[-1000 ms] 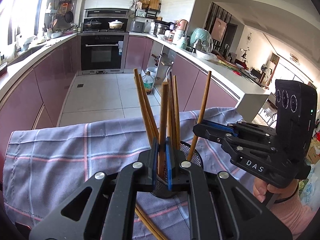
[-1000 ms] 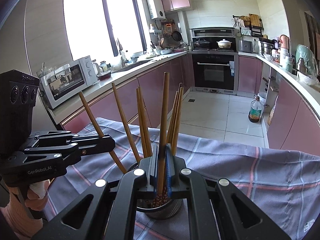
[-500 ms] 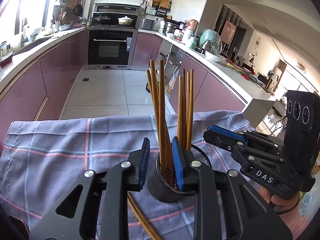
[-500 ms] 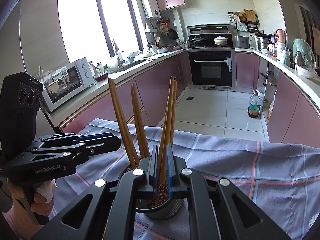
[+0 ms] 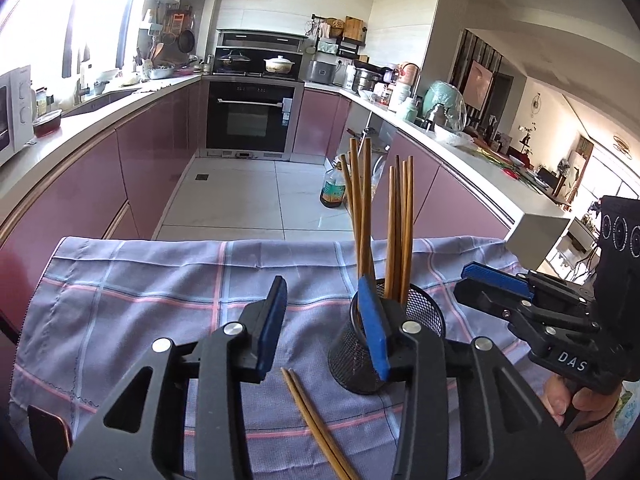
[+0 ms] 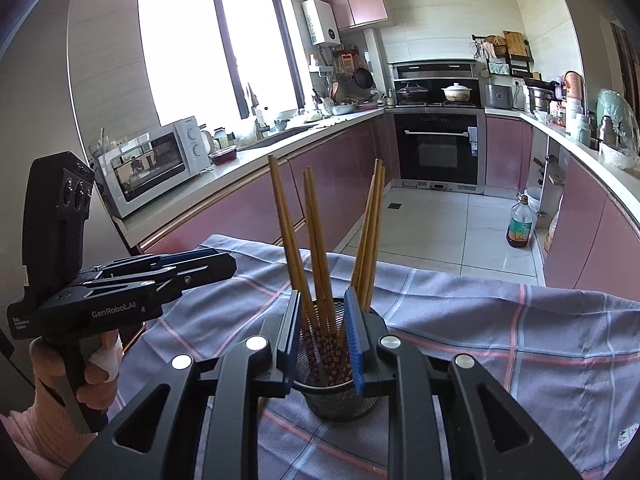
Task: Organize utensils
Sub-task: 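Move both open tools down to the two chopsticks lying on the cloth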
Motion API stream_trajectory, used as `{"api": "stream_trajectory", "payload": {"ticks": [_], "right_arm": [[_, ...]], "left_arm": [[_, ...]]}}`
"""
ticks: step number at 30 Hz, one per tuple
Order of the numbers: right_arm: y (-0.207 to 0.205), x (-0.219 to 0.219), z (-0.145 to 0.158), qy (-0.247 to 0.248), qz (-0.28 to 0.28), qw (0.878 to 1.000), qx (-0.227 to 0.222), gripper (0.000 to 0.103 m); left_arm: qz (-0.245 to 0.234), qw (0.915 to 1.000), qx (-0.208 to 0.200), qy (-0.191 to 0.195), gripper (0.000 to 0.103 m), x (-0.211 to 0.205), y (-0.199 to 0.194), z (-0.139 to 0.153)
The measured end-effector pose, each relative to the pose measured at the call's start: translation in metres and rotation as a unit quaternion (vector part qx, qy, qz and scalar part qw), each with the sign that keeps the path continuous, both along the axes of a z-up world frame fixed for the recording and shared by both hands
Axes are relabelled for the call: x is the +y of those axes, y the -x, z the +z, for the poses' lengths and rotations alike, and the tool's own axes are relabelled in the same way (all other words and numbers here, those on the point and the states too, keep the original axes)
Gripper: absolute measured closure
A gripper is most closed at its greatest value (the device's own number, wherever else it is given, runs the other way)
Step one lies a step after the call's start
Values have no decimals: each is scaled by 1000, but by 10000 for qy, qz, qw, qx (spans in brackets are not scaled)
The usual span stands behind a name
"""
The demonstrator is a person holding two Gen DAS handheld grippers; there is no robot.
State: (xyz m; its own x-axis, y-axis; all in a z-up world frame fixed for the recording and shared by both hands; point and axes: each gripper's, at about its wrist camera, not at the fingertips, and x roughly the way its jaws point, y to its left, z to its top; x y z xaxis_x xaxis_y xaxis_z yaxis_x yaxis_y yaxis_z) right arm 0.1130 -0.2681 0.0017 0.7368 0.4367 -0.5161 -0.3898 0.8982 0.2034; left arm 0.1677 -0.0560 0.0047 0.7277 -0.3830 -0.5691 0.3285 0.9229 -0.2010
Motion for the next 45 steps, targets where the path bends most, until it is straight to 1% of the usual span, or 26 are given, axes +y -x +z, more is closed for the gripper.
{"api": "stream_trajectory", "payload": {"ticks": [3, 5, 7, 9, 13, 19, 21, 24, 30, 35, 45], "right_arm": [[13, 7, 2, 32, 199, 9998, -68, 81], [22, 12, 2, 63, 338, 9994, -103, 76], [29, 16, 1, 80, 476, 9988, -96, 73], [34, 22, -5, 106, 596, 9982, -22, 72], [39, 39, -31, 220, 861, 9954, 371, 70], [38, 62, -84, 347, 1034, 9869, 1188, 70], [37, 66, -96, 376, 1044, 9845, 1362, 70], [37, 72, -106, 399, 1033, 9823, 1509, 71], [38, 77, -112, 463, 956, 9816, 1589, 72], [38, 78, -119, 481, 924, 9807, 1653, 73], [36, 79, -119, 707, 856, 9821, 1522, 74]], "left_arm": [[83, 9999, -74, -72, 62, 8, 11, -1], [127, 9998, -92, -120, 59, 14, 18, -5], [190, 9996, -89, -172, 52, 20, 25, -10], [226, 9996, -16, -156, 51, 27, 29, -17], [288, 9994, 146, -133, 51, 37, 36, -32], [362, 9984, 401, -164, 51, 48, 47, -57], [390, 9979, 496, -170, 51, 51, 48, -65], [392, 9972, 612, -193, 51, 54, 52, -76], [368, 9959, 799, -195, 51, 53, 56, -93], [293, 9953, 866, -310, 51, 46, 58, -99], [95, 9942, 940, -523, 51, 29, 59, -109]]}}
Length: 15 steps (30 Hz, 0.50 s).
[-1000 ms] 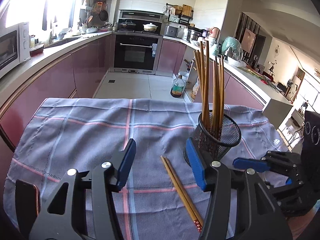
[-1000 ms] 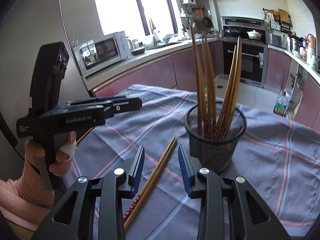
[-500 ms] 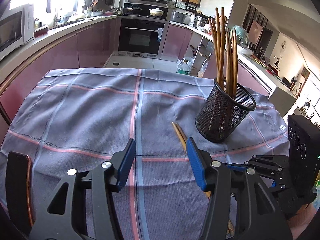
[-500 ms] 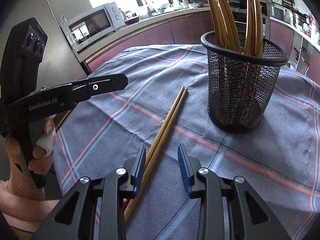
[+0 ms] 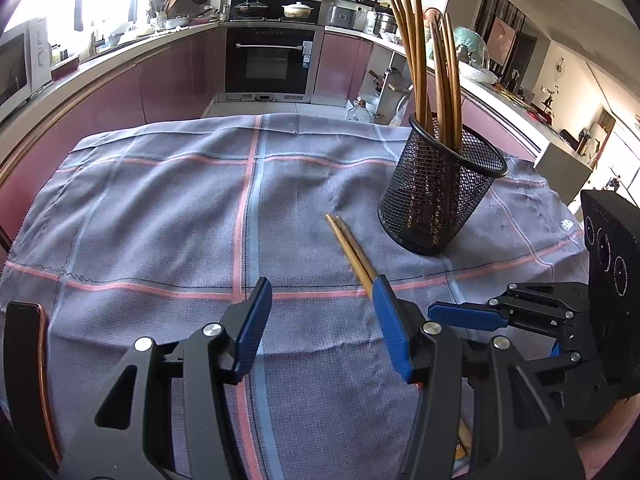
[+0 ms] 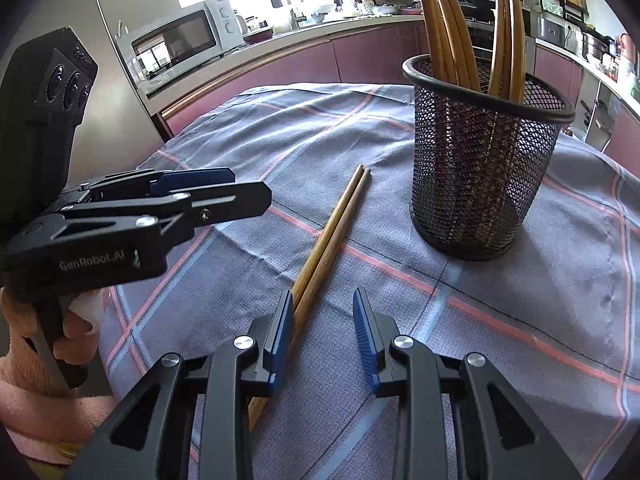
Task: Organize utensils
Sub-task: 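Move both open tools down to the two chopsticks lying on the cloth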
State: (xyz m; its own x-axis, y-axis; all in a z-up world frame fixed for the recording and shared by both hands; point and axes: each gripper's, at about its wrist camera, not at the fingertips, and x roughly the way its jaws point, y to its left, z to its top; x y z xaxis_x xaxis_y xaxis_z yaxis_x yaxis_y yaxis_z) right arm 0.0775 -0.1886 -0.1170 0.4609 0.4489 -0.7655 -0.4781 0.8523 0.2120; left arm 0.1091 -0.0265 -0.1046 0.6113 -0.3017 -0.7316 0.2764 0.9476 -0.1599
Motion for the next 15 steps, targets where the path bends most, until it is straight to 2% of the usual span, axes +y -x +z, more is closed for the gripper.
{"api": "stream_trajectory", "payload": {"ticks": [15], "right_arm": [[-3, -16, 0, -37, -158, 9999, 29, 75]], "left_arm": [[-456, 9980, 149, -421, 51, -33, -3, -18]]}}
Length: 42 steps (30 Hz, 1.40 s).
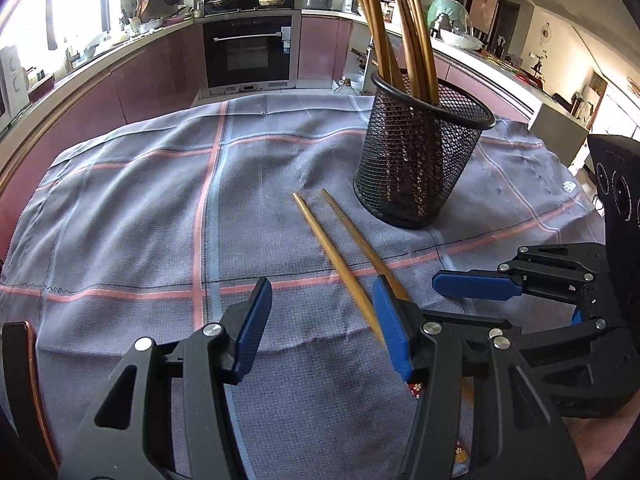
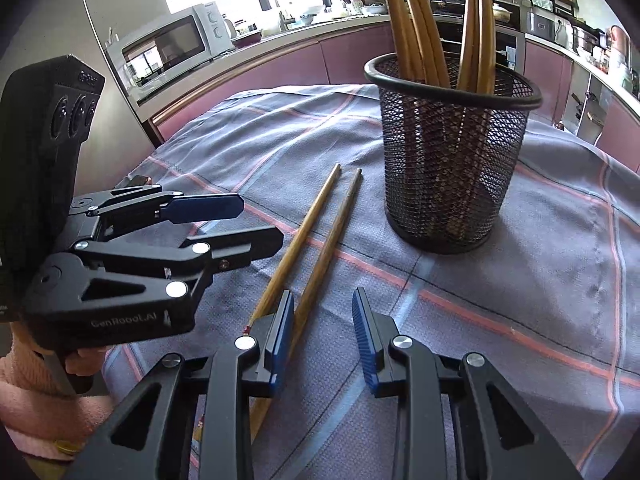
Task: Organize utensils
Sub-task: 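Move both open tools down to the two chopsticks lying on the cloth, then grasp one chopstick with the right tool while the left tool grasps the other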
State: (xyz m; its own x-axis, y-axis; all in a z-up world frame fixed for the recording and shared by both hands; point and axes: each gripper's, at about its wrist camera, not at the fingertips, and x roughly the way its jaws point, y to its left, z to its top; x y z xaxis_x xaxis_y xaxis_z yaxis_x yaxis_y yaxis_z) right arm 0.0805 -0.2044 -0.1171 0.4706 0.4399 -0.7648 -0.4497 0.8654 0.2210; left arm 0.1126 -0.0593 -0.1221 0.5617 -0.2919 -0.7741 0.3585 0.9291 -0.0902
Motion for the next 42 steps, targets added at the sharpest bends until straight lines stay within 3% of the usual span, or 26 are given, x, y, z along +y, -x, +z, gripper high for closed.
{"api": "stream_trajectory", "payload": {"ticks": [8, 18, 24, 31, 42], "right_arm": [[-2, -6, -1, -91, -5, 9999, 45, 75], [-4, -6, -1, -116, 17, 9999, 45, 75], [-10, 0, 1, -77, 41, 10000, 16, 75], [-23, 11, 0, 76, 32, 9999, -79, 75], [-33, 14, -1, 182, -51, 9997, -132, 87]], "left_arm": [[-158, 9996, 149, -193, 61, -13, -3, -13], [-293, 9993, 242, -17, 86, -10, 7, -13], [-242, 9993, 277, 83, 88, -2, 17, -13], [-87, 9996, 273, 3, 75, 3, 9, -13], [-28, 9997, 259, -25, 77, -1, 1, -15]]}}
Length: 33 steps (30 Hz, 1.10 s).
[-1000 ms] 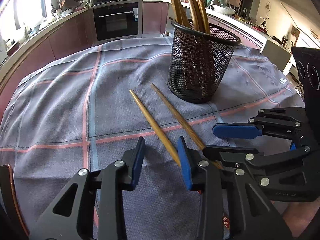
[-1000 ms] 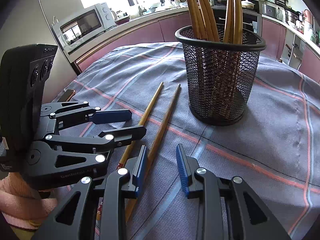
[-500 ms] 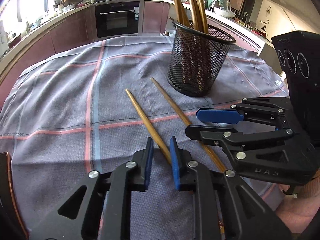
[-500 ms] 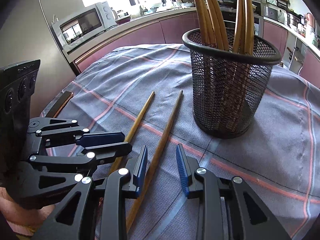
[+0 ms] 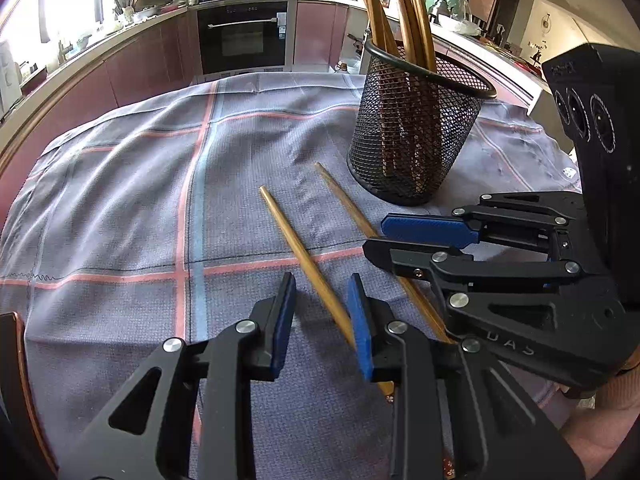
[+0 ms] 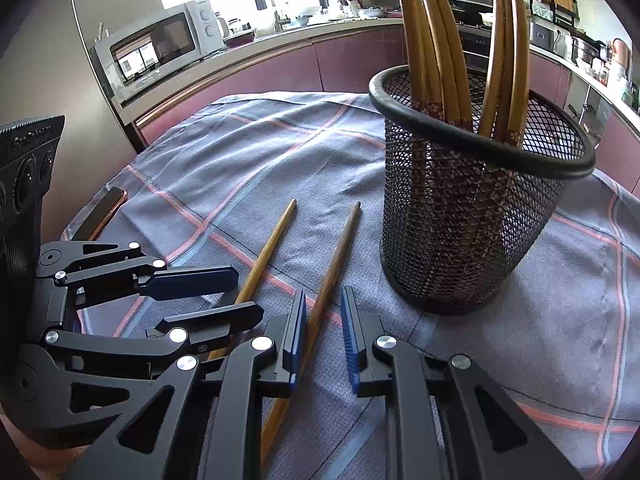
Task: Organize utensils
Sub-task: 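Grasp one chopstick with the right tool while the left tool grasps the other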
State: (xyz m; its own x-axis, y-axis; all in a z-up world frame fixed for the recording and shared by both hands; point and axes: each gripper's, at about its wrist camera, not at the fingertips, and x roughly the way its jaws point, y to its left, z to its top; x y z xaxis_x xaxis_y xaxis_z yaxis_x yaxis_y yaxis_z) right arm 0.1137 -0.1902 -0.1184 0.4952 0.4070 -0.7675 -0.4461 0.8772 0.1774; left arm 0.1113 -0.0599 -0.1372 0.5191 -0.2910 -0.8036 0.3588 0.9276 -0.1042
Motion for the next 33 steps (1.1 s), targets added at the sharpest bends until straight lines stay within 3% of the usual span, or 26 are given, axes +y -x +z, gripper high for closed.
{"api": "stream_trajectory", "payload": {"ticks": [12, 33], "right_arm": [[-1, -8, -1, -251, -46, 9996, 144, 94], [17, -23, 19, -640, 41, 9979, -17, 96]], "left_arm": [[132, 9998, 70, 124, 88, 4, -1, -1], [347, 9987, -51, 366, 94, 15, 7, 17]]}}
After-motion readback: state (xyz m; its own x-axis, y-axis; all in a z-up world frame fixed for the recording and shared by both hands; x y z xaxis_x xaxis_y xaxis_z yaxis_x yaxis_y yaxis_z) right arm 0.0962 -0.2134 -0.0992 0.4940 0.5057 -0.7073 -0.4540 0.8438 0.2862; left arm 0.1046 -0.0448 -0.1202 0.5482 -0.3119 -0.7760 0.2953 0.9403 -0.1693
